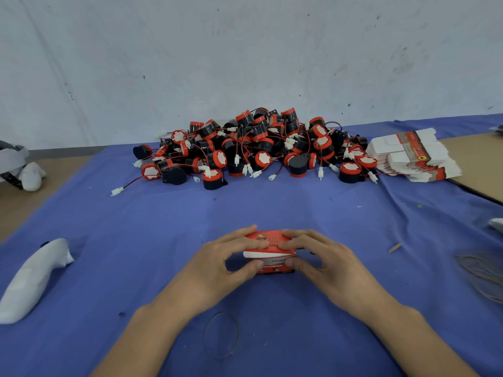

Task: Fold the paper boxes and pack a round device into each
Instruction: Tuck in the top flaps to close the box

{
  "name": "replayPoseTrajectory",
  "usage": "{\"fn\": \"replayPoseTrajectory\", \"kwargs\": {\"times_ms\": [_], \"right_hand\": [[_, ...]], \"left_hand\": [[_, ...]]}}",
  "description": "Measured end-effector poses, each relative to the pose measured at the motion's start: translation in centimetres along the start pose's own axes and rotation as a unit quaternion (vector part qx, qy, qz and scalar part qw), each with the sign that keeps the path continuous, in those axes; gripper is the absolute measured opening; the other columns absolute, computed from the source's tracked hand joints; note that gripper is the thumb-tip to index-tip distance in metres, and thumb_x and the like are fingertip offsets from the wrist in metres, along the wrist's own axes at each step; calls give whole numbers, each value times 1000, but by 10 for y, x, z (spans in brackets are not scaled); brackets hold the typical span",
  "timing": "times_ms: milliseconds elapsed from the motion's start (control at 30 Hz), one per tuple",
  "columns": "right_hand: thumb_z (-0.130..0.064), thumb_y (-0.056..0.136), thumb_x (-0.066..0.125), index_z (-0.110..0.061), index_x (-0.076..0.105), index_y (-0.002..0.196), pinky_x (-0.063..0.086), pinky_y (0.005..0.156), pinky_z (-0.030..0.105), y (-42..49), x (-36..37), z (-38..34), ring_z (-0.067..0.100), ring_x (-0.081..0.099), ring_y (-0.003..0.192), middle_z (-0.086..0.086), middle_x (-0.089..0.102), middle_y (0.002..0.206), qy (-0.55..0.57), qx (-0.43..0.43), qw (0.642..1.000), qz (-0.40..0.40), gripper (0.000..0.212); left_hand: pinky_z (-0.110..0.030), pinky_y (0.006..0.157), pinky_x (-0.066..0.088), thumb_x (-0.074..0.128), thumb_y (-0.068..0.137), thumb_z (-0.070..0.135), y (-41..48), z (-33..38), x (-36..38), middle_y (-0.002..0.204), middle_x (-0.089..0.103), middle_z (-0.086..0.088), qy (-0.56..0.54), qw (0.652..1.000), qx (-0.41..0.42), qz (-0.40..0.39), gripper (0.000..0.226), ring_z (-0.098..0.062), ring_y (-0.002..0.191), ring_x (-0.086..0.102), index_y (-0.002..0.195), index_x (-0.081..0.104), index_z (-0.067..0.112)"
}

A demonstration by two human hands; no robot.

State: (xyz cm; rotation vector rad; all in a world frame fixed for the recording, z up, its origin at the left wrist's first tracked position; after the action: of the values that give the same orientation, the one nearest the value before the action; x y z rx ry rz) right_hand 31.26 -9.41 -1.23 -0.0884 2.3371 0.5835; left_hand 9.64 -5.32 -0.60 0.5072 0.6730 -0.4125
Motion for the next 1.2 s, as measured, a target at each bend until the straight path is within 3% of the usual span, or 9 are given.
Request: {"fn": "replayPoseTrajectory", "kwargs": {"times_ms": [267,400,467,567,700,767,967,1100,1200], "right_hand": [[-45,92,61,-43,67,109,54,86,28,-1,0,2,-3,60,112,-36,49,133,12,7,1000,10,19],[-40,94,63,-43,67,107,50,81,16,0,1,3,-4,59,112,-35,48,133,10,13,1000,5,15],[-43,93,60,-43,65,107,47,79,12,0,2,2,-5,57,112,-34,48,133,13,10,1000,3,14],[-40,95,61,-43,63,107,48,79,12,0,3,3,-4,56,113,-33,47,133,28,11,1000,-3,12],[-30,96,65,-44,60,107,47,81,11,1,5,4,-3,54,116,-31,47,133,31,4,1000,1,18],[-29,96,65,-43,61,107,47,82,12,1,5,5,-4,54,115,-31,47,132,27,3,1000,1,18],[-37,96,62,-55,52,129,45,93,10,0,10,0,-4,49,123,-29,38,131,-25,-23,999,-9,38],[-30,97,65,-49,62,122,49,93,17,2,11,1,-1,46,129,-27,37,132,-15,-19,1000,0,31],[-28,96,66,-52,57,118,46,90,14,4,12,-1,-3,45,127,-32,33,136,-19,-20,1000,0,33]], "left_hand": [[-24,106,45,51,81,65,-4,-1,4,144,34,44,18,1000,-6,15,38,14,130,42,118,50,74],[-9,99,41,59,90,47,-6,1,7,142,32,47,-27,999,-9,20,36,17,127,43,114,53,73],[-15,94,48,66,93,37,-7,-3,7,138,39,46,-56,997,-26,36,34,14,118,52,108,58,67],[-26,83,54,66,85,50,-8,-8,8,131,46,47,-73,993,-71,54,18,10,109,60,99,54,49],[-28,85,53,57,77,69,-10,-7,4,121,54,43,-26,995,-51,77,22,8,107,59,98,51,64],[-24,83,52,51,76,74,-10,-5,2,120,51,48,22,995,-33,91,35,14,106,55,106,52,55],[-39,77,56,48,87,62,-11,5,1,132,55,31,120,986,31,116,27,4,105,59,99,51,38],[-37,74,57,47,89,65,-10,7,0,129,54,33,132,983,47,117,32,7,109,55,93,57,34],[-36,66,58,49,91,59,-9,10,-2,131,60,23,173,974,83,124,28,-1,108,60,89,57,32]]}}
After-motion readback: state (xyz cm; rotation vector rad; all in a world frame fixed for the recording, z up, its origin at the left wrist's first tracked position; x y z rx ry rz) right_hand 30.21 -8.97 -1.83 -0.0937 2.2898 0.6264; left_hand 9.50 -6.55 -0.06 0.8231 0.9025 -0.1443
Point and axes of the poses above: each hand's wrist, its own y-axis towards the middle knuckle, its own x-axis out of the palm, z = x × y, the point moved 4 cm from there along y, towards the middle knuckle
